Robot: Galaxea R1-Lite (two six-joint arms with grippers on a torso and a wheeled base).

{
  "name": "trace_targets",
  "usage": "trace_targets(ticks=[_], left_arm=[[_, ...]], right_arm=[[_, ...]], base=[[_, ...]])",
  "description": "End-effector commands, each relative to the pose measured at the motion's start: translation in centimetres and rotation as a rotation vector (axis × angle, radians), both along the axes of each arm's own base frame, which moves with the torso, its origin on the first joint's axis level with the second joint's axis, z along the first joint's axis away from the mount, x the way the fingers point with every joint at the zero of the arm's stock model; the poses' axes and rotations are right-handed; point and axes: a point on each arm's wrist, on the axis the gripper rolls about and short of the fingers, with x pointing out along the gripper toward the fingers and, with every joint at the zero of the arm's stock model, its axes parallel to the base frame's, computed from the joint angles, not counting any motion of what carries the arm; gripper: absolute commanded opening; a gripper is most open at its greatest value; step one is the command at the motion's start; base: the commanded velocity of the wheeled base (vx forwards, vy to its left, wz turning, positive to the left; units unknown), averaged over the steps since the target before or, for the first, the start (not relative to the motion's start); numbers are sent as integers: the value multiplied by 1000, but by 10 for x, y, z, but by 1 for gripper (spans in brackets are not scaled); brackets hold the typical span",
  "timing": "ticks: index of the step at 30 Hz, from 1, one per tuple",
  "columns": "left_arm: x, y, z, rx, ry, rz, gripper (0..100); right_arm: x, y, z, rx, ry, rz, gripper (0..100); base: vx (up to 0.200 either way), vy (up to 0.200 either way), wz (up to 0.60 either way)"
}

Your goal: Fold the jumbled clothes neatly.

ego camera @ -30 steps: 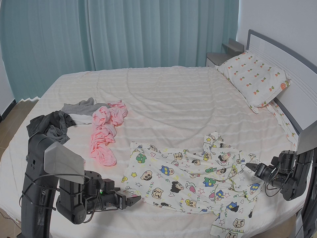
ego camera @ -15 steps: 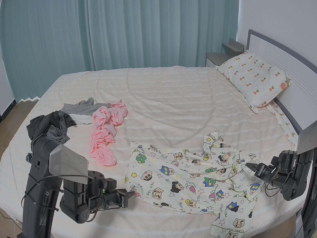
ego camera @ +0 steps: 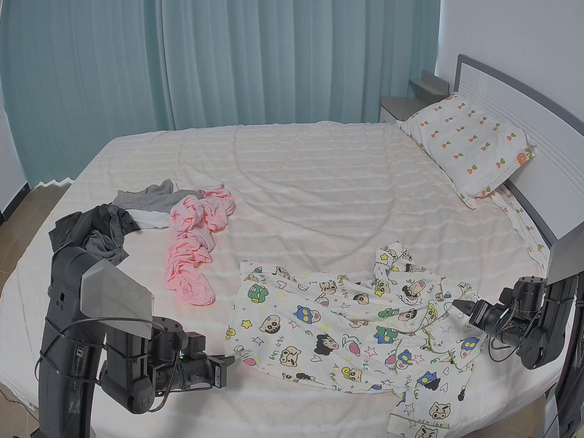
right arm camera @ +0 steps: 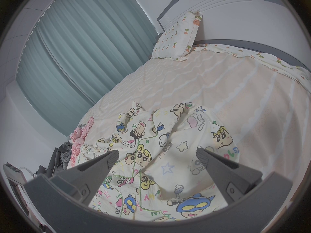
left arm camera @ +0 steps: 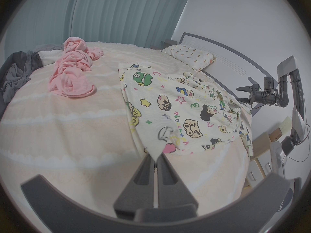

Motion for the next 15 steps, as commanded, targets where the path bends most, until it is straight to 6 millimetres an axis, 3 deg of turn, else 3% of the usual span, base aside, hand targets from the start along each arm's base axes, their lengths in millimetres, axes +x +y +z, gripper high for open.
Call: trace_targets(ticks=[1, 15], left_arm=[[-8, 6, 15, -3, -18, 8, 0], [-22, 32, 17, 72, 11, 38, 0]], right_arm=[[0, 0, 1, -1, -11, 0, 100], [1, 0, 2, -1, -14, 0, 100]], base=[[0, 0, 0], [0, 0, 0]])
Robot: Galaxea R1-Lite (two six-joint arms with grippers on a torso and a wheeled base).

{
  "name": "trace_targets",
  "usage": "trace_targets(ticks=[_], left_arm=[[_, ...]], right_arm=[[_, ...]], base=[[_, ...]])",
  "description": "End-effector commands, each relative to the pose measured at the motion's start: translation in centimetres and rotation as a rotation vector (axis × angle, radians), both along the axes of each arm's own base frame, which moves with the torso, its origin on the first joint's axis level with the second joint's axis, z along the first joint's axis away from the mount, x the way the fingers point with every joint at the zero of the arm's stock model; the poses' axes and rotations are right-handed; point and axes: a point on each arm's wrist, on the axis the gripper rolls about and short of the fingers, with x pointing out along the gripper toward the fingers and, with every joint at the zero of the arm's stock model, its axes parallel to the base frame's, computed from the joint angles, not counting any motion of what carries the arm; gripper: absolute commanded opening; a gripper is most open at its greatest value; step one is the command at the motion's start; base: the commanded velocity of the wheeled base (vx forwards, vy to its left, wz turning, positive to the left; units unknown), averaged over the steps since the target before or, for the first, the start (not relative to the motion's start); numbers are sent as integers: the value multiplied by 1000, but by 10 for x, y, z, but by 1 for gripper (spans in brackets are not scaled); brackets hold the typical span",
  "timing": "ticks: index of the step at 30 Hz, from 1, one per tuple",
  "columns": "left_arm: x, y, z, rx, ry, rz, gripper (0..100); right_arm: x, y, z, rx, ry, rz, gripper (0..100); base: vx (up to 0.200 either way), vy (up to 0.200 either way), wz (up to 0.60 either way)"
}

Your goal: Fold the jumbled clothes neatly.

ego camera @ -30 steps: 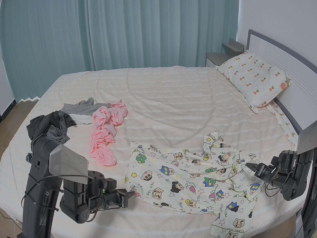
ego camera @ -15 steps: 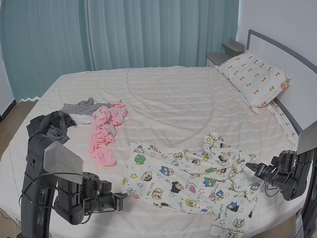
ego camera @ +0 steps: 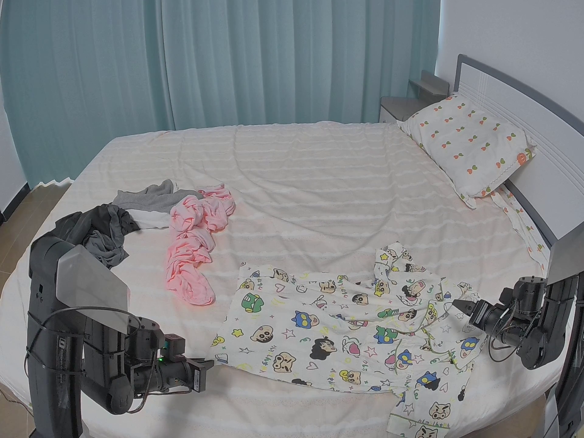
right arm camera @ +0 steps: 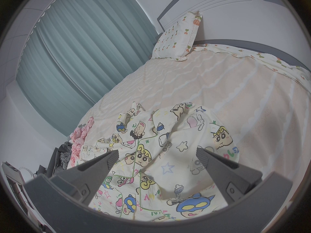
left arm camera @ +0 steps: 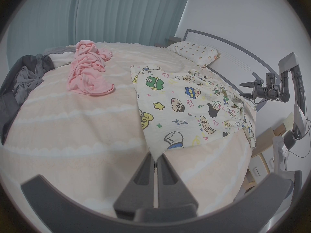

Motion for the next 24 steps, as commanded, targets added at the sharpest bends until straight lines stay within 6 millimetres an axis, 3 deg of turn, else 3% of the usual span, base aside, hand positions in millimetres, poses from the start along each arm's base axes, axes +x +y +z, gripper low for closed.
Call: trace_targets(ticks=[1, 13, 24], left_arm=[[-6, 4, 5, 8, -2, 1, 0], [-34, 12, 6, 84, 66, -65, 0], [-41, 17, 9, 138, 112, -103, 0]], right_arm=[[1, 0, 1, -1, -12, 0, 100], [1, 0, 2, -2, -17, 0, 100], [-2, -2, 8, -2, -31, 8, 100]], base=[[0, 0, 0], [0, 0, 0], [0, 0, 0]])
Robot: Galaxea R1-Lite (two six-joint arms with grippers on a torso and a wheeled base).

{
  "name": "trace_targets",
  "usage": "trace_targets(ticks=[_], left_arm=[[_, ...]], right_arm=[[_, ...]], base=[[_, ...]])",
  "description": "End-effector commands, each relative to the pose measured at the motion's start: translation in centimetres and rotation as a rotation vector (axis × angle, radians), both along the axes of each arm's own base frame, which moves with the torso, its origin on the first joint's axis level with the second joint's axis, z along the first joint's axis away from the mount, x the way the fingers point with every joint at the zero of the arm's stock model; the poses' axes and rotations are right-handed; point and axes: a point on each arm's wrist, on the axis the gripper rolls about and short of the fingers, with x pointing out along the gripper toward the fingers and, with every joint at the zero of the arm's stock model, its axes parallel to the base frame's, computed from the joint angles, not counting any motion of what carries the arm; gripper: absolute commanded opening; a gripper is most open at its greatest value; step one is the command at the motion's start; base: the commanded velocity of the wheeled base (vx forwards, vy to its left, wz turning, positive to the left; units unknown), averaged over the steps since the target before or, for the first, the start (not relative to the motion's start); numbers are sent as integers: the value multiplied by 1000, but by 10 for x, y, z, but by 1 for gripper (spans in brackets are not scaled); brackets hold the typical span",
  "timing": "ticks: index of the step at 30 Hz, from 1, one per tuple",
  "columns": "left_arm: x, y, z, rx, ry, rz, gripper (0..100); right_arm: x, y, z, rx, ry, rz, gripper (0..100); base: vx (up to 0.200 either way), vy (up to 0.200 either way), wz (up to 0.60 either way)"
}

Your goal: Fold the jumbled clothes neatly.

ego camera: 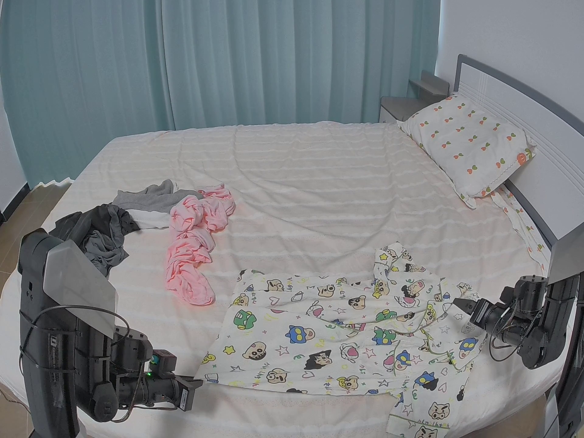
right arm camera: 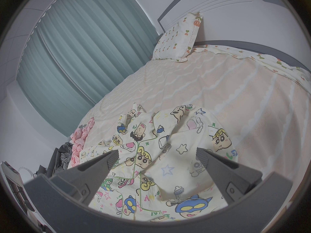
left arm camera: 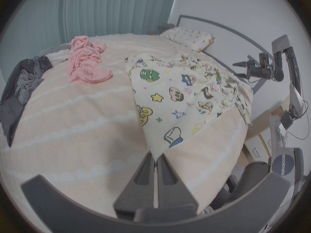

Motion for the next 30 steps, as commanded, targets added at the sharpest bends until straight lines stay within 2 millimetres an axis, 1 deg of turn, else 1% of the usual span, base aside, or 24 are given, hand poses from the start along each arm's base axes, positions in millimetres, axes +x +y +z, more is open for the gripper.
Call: trace_targets(ticks=[1, 6, 9, 13, 19, 29, 30], left_arm=[[-7, 4, 3, 34, 35, -23, 0], [-10, 5, 2, 47, 62, -35, 0], [-13, 6, 3, 63, 82, -51, 0], [-21, 7, 4, 95, 142, -83, 0], [-30, 10, 7, 125, 199, -115, 0], [-33, 10, 6, 130, 232, -117, 0], [-33, 10, 6, 130, 234, -117, 100]], right_arm=[[-4, -1, 4, -1, -10, 8, 100], [-9, 0, 4, -16, 4, 26, 100], [-18, 0, 1, -47, 36, 71, 100], [-26, -1, -2, -82, 63, 106, 100], [-28, -2, -6, -96, 83, 114, 100], [-28, -2, -7, -96, 83, 114, 100], [-28, -2, -7, -96, 83, 114, 100]], base=[[0, 0, 0], [0, 0, 0], [0, 0, 0], [0, 0, 0], [0, 0, 0], [0, 0, 0], [0, 0, 0]])
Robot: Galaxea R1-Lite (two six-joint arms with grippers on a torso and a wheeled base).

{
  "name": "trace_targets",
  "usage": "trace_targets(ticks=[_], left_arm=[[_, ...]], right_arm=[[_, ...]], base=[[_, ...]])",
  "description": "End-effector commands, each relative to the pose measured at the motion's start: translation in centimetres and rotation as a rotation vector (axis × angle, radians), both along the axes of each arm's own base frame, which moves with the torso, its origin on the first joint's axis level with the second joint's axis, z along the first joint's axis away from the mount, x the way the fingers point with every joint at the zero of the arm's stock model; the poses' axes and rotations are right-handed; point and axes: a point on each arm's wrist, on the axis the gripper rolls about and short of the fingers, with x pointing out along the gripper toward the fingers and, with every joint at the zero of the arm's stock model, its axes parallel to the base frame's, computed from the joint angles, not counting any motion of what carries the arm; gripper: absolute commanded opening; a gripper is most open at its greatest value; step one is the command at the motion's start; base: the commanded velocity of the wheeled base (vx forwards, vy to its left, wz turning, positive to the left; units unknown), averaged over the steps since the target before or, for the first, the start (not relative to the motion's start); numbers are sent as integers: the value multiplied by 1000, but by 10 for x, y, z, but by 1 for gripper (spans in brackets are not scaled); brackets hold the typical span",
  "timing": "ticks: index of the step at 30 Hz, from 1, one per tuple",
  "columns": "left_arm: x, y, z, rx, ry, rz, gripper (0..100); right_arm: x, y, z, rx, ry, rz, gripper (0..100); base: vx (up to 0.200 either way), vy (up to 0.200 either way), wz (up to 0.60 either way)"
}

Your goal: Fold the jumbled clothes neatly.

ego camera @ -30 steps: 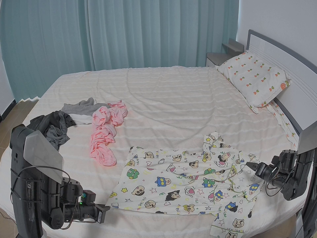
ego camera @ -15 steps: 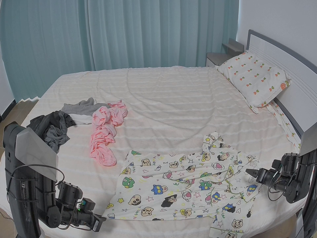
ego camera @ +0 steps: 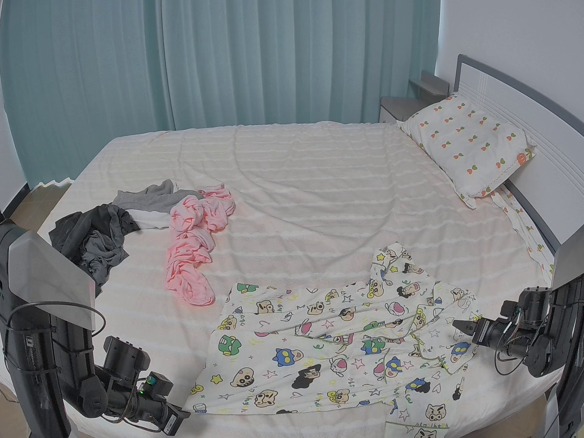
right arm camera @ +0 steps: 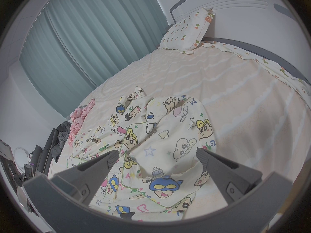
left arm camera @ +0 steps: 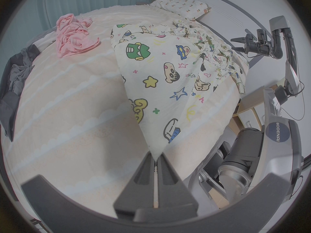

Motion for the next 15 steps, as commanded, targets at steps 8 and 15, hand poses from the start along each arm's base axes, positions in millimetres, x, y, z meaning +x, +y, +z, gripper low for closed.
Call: trace_targets(ticks=[8, 15], left_arm=[[-3, 3, 0, -26, 21, 14, 100], [9, 17, 15, -205, -43, 166, 100]], right_arm=[[1, 0, 0, 0, -5, 0, 100], [4, -3, 4, -1, -34, -10, 100]], base=[[0, 0, 0], [0, 0, 0]])
